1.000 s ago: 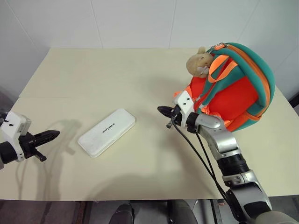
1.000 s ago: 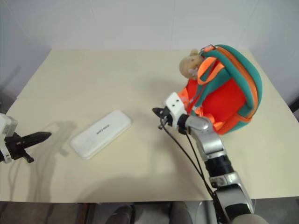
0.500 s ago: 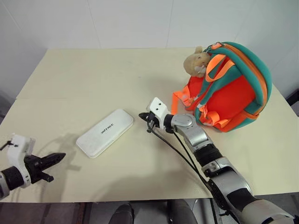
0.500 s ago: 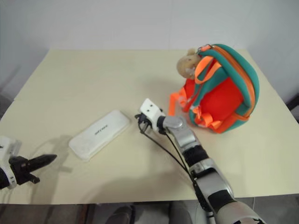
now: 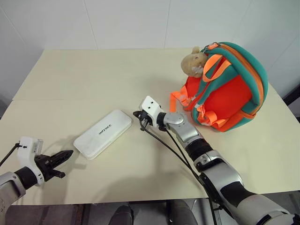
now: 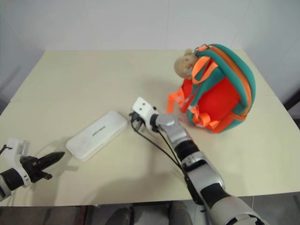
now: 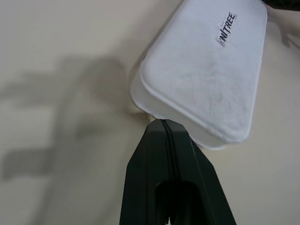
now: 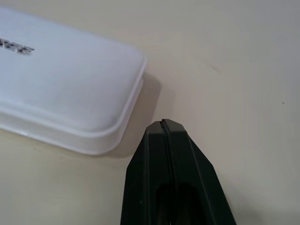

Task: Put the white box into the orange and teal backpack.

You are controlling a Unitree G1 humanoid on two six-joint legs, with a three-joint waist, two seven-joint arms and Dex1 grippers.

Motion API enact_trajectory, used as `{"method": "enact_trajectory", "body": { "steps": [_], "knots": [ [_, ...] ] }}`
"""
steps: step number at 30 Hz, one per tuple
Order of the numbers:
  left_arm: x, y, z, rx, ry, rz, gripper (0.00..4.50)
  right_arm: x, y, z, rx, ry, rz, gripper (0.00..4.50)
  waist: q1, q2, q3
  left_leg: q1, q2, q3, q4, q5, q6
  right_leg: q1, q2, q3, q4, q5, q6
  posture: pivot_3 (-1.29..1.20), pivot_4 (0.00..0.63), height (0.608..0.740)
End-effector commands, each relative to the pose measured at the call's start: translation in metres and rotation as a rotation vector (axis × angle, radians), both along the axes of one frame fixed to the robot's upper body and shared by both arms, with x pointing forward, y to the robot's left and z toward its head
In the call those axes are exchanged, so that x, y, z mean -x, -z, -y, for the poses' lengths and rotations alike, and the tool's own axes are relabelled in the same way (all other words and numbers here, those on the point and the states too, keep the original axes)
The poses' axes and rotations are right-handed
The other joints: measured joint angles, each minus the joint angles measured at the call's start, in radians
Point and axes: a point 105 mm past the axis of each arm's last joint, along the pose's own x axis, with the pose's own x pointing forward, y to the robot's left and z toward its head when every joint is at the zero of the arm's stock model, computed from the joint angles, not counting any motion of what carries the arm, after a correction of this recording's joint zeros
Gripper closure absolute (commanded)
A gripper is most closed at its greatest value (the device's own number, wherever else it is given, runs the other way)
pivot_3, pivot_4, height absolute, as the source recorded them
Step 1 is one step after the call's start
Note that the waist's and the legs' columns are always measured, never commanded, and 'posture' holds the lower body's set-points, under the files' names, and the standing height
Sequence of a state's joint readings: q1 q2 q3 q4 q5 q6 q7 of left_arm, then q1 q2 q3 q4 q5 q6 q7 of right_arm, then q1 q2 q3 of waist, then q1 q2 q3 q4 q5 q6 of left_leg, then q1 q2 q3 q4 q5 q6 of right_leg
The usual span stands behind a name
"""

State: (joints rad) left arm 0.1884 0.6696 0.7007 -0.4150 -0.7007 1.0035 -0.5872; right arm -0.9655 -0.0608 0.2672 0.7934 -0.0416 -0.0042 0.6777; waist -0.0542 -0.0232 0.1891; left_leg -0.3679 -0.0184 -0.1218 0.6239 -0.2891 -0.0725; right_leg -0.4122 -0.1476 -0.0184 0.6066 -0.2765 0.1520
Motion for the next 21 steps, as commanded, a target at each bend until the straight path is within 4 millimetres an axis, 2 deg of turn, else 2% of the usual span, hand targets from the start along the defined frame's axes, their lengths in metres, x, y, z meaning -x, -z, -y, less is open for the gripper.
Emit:
{"method": "enact_trajectory", "body": {
  "steps": [1, 10, 21],
  "knots": [
    [-0.008, -0.007, 0.002, 0.013, 0.002, 0.059, 4.50, 0.002, -0.013, -0.010, -0.024, -0.034, 0.042, 4.38, 0.000, 0.000, 0.000, 0.000, 0.000, 0.000, 0.000, 0.000, 0.000, 0.000, 0.000, 0.000, 0.000, 0.000, 0.000, 0.00, 0.150, 0.740],
    [-0.018, -0.001, 0.014, 0.041, 0.048, 0.053, 4.50, 0.017, -0.003, -0.019, -0.001, -0.126, 0.021, 4.38, 0.000, 0.000, 0.000, 0.000, 0.000, 0.001, 0.001, 0.000, 0.000, -0.001, 0.000, 0.001, 0.000, 0.000, 0.000, 0.00, 0.150, 0.740],
    [-0.031, 0.001, 0.018, 0.024, 0.073, 0.066, 4.50, 0.045, -0.004, -0.017, 0.042, -0.274, 0.006, 4.38, -0.003, 0.000, 0.000, 0.002, 0.002, 0.004, 0.002, -0.001, 0.000, -0.001, 0.002, 0.005, 0.002, 0.000, 0.000, 0.00, 0.150, 0.740]
  ]
}}
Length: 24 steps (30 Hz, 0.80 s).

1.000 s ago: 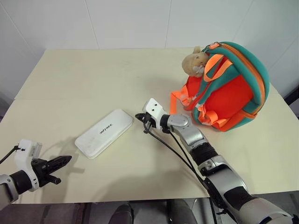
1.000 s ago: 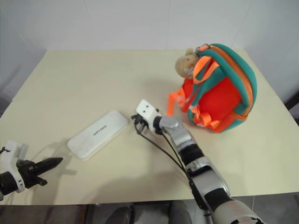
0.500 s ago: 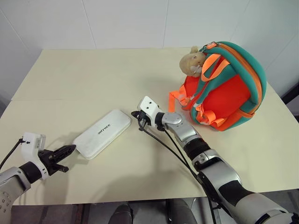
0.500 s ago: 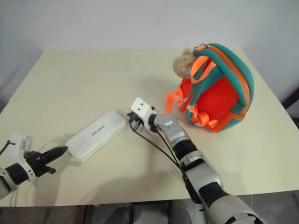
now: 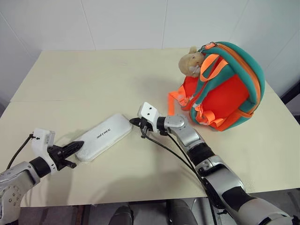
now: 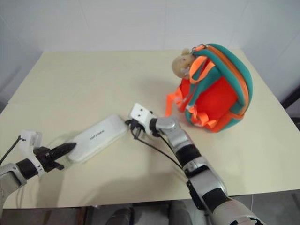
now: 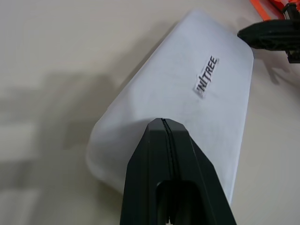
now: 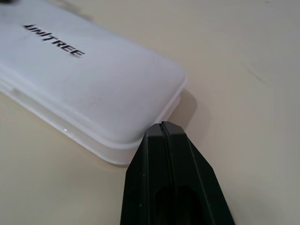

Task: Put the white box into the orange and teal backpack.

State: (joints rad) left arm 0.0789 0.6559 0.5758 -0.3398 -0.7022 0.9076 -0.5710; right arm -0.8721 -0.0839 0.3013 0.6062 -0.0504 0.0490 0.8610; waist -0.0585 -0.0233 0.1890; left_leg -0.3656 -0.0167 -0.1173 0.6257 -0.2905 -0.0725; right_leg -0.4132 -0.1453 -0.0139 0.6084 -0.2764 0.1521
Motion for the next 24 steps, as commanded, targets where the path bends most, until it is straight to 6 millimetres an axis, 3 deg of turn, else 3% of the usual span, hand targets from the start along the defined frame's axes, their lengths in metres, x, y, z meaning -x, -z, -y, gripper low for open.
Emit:
{"method": "enact_trajectory", "body": {
  "steps": [1, 10, 13, 19, 24],
  "knots": [
    [-0.006, 0.002, -0.001, -0.016, 0.000, 0.000, 4.50, 0.016, -0.010, -0.009, -0.002, -0.091, 0.027, 4.38, 0.002, 0.000, 0.000, 0.000, 0.000, 0.000, 0.000, 0.000, 0.000, 0.000, 0.000, 0.000, 0.000, 0.000, 0.000, 0.00, 0.150, 0.740],
    [-0.019, -0.001, 0.004, -0.027, 0.034, 0.024, 4.50, 0.026, -0.006, 0.006, 0.037, -0.107, 0.019, 4.38, 0.008, -0.001, 0.000, 0.000, 0.000, 0.001, 0.002, -0.001, 0.000, 0.000, 0.000, 0.000, 0.000, 0.000, 0.000, 0.00, 0.150, 0.740],
    [-0.018, -0.009, -0.007, -0.047, -0.006, 0.044, 4.50, 0.024, -0.006, 0.009, 0.042, -0.091, 0.018, 4.38, 0.008, -0.001, 0.000, 0.000, 0.000, 0.001, 0.002, -0.001, 0.000, 0.000, 0.000, 0.001, 0.000, 0.001, 0.000, 0.00, 0.150, 0.740],
    [-0.001, -0.016, -0.033, -0.074, -0.109, 0.032, 4.50, 0.020, -0.004, 0.012, 0.045, -0.075, 0.014, 4.38, 0.004, -0.001, 0.000, -0.001, 0.001, 0.001, 0.001, -0.001, 0.000, -0.001, 0.001, 0.001, -0.001, 0.001, 0.000, 0.00, 0.150, 0.740],
    [0.024, -0.005, -0.039, -0.082, -0.129, -0.072, 4.50, 0.019, -0.003, 0.011, 0.049, -0.078, 0.012, 4.38, 0.006, -0.001, 0.000, -0.002, 0.001, 0.002, 0.002, -0.003, 0.000, -0.001, 0.001, 0.001, -0.003, 0.000, 0.000, 0.00, 0.150, 0.740]
  ]
}}
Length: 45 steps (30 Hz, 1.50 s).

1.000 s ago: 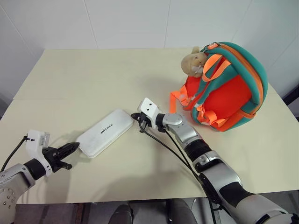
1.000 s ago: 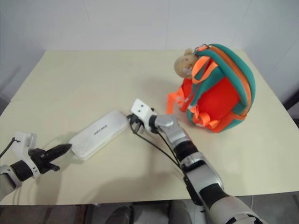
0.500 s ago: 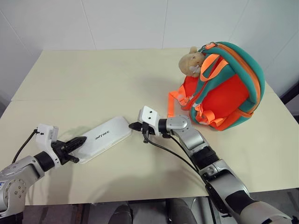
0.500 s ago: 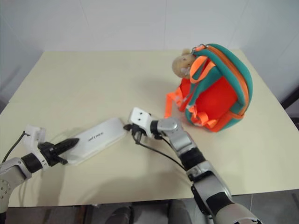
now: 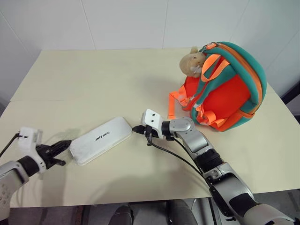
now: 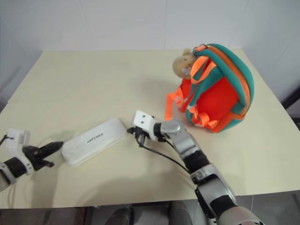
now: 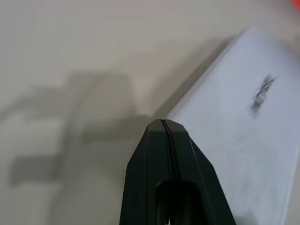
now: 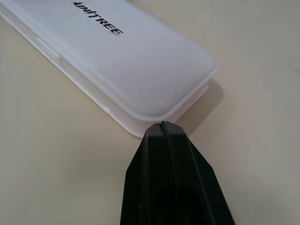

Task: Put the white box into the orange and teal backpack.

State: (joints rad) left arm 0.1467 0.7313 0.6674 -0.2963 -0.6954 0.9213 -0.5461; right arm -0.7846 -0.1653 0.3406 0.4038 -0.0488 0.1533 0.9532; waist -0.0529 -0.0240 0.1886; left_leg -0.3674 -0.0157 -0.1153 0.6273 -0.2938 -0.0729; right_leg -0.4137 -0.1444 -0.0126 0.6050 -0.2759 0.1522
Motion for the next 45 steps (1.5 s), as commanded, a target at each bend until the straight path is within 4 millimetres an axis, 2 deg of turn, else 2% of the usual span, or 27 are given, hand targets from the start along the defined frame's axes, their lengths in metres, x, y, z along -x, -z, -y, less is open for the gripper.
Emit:
{"method": "enact_trajectory", "body": {
  "steps": [1, 4, 9, 17, 27, 31, 35, 38, 45],
  "knots": [
    [0.016, 0.000, -0.001, -0.003, -0.002, -0.049, 4.50, 0.000, -0.009, -0.004, -0.025, -0.019, 0.026, 4.38, 0.000, 0.000, 0.000, 0.000, 0.000, 0.000, 0.000, 0.000, 0.000, 0.000, 0.000, 0.000, 0.000, 0.000, 0.000, 0.00, 0.150, 0.740],
    [0.026, 0.014, 0.001, 0.009, -0.002, -0.125, 4.50, -0.002, -0.011, -0.007, -0.033, -0.019, 0.027, 4.38, 0.000, 0.000, 0.000, 0.000, 0.000, 0.001, 0.000, 0.000, 0.000, 0.000, 0.000, 0.000, 0.000, 0.000, 0.000, 0.00, 0.150, 0.740],
    [0.022, 0.019, 0.007, 0.027, -0.005, -0.122, 4.50, -0.005, -0.012, -0.011, -0.048, -0.014, 0.033, 4.38, 0.004, 0.000, 0.000, 0.001, 0.001, 0.000, 0.001, -0.001, 0.000, 0.000, 0.001, 0.000, 0.000, 0.000, 0.000, 0.00, 0.150, 0.740],
    [-0.001, 0.006, 0.017, 0.034, 0.019, 0.002, 4.50, -0.009, -0.015, -0.015, -0.064, -0.003, 0.044, 4.38, 0.004, 0.000, 0.000, 0.000, 0.001, 0.001, 0.001, 0.000, 0.000, 0.000, 0.001, 0.000, 0.001, 0.000, 0.000, 0.00, 0.150, 0.740],
    [-0.019, 0.001, 0.030, 0.033, 0.089, 0.019, 4.50, 0.002, -0.011, -0.013, -0.031, -0.069, 0.026, 4.38, 0.003, 0.000, 0.000, 0.000, 0.001, 0.001, 0.001, -0.001, -0.001, 0.000, 0.002, 0.000, 0.000, 0.000, 0.000, 0.00, 0.150, 0.740],
    [-0.020, 0.003, 0.029, 0.025, 0.087, 0.009, 4.50, 0.004, -0.008, -0.007, -0.001, -0.065, 0.039, 4.38, 0.004, 0.000, 0.000, 0.000, 0.001, 0.001, 0.001, -0.001, -0.001, 0.000, 0.002, 0.000, 0.000, 0.000, 0.000, 0.00, 0.150, 0.740],
    [-0.015, 0.004, 0.020, 0.009, 0.059, -0.003, 4.50, -0.008, -0.007, 0.005, 0.029, 0.005, 0.079, 4.38, 0.003, 0.000, 0.000, 0.000, 0.001, 0.001, 0.001, -0.001, -0.001, 0.000, 0.002, 0.000, 0.000, 0.000, 0.000, 0.00, 0.150, 0.740],
    [-0.011, 0.003, 0.017, 0.004, 0.048, -0.003, 4.50, -0.029, -0.015, 0.014, 0.009, 0.122, 0.122, 4.38, 0.000, 0.000, 0.000, 0.000, 0.002, 0.001, 0.001, -0.001, -0.001, 0.000, 0.002, 0.001, 0.000, 0.000, 0.000, 0.00, 0.150, 0.740],
    [-0.010, 0.001, 0.017, 0.006, 0.038, 0.006, 4.50, -0.059, -0.033, 0.008, -0.109, 0.290, 0.178, 4.38, -0.001, 0.000, 0.000, 0.000, 0.003, 0.001, 0.001, -0.001, -0.001, 0.000, 0.003, 0.001, 0.000, 0.000, 0.000, 0.00, 0.150, 0.740]
  ]
}}
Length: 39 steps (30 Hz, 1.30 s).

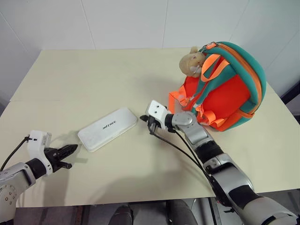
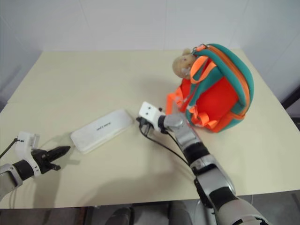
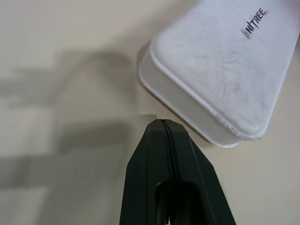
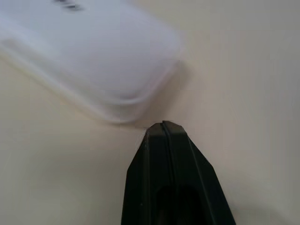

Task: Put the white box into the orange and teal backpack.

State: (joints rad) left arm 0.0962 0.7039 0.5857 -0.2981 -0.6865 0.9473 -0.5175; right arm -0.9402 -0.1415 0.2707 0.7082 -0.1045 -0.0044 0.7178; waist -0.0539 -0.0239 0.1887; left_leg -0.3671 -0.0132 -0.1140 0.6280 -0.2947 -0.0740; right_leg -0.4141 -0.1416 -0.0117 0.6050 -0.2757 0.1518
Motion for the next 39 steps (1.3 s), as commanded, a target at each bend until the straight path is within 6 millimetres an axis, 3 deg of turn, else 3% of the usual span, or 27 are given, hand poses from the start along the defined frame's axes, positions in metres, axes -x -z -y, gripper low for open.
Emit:
{"method": "enact_trajectory", "body": {
  "steps": [1, 5, 12, 26, 32, 39],
  "knots": [
    [0.001, -0.010, -0.001, -0.017, -0.004, 0.040, 4.50, -0.009, -0.017, -0.010, -0.085, 0.050, 0.055, 4.38, -0.001, 0.000, 0.000, 0.000, 0.000, 0.000, 0.000, 0.000, 0.000, 0.000, 0.000, 0.000, 0.000, 0.000, 0.000, 0.00, 0.150, 0.740],
    [0.001, -0.010, 0.000, -0.016, -0.002, 0.041, 4.50, -0.012, -0.019, -0.019, -0.121, 0.055, 0.053, 4.38, -0.002, 0.000, 0.000, 0.000, 0.001, 0.000, -0.001, 0.000, -0.001, 0.000, 0.001, 0.000, -0.001, 0.000, 0.000, 0.00, 0.150, 0.740],
    [-0.005, -0.012, 0.001, -0.016, 0.002, 0.061, 4.50, 0.001, -0.007, -0.036, -0.091, -0.046, 0.023, 4.38, -0.002, 0.000, 0.000, -0.001, 0.001, 0.000, 0.000, -0.001, -0.001, 0.000, 0.001, 0.000, -0.001, 0.000, 0.000, 0.00, 0.150, 0.740],
    [-0.027, -0.020, 0.015, -0.029, 0.103, 0.082, 4.50, 0.032, 0.005, -0.034, -0.006, -0.238, -0.022, 4.38, -0.001, 0.000, 0.000, 0.000, 0.004, 0.001, 0.000, -0.001, -0.001, 0.000, 0.005, 0.000, -0.001, 0.000, -0.001, 0.00, 0.150, 0.740],
    [-0.036, -0.020, 0.029, -0.029, 0.182, 0.075, 4.50, 0.049, 0.009, -0.029, 0.024, -0.297, -0.052, 4.38, 0.002, 0.000, 0.000, 0.000, 0.006, 0.001, 0.000, -0.001, -0.002, 0.000, 0.007, 0.000, 0.000, 0.001, -0.002, 0.00, 0.150, 0.740],
    [-0.044, -0.017, 0.061, -0.015, 0.322, 0.060, 4.50, 0.072, 0.011, -0.025, 0.055, -0.375, -0.084, 4.38, 0.014, 0.000, 0.000, 0.001, 0.007, 0.002, 0.001, -0.001, -0.002, 0.000, 0.008, 0.001, 0.000, 0.001, -0.003, 0.00, 0.150, 0.740]
  ]
}}
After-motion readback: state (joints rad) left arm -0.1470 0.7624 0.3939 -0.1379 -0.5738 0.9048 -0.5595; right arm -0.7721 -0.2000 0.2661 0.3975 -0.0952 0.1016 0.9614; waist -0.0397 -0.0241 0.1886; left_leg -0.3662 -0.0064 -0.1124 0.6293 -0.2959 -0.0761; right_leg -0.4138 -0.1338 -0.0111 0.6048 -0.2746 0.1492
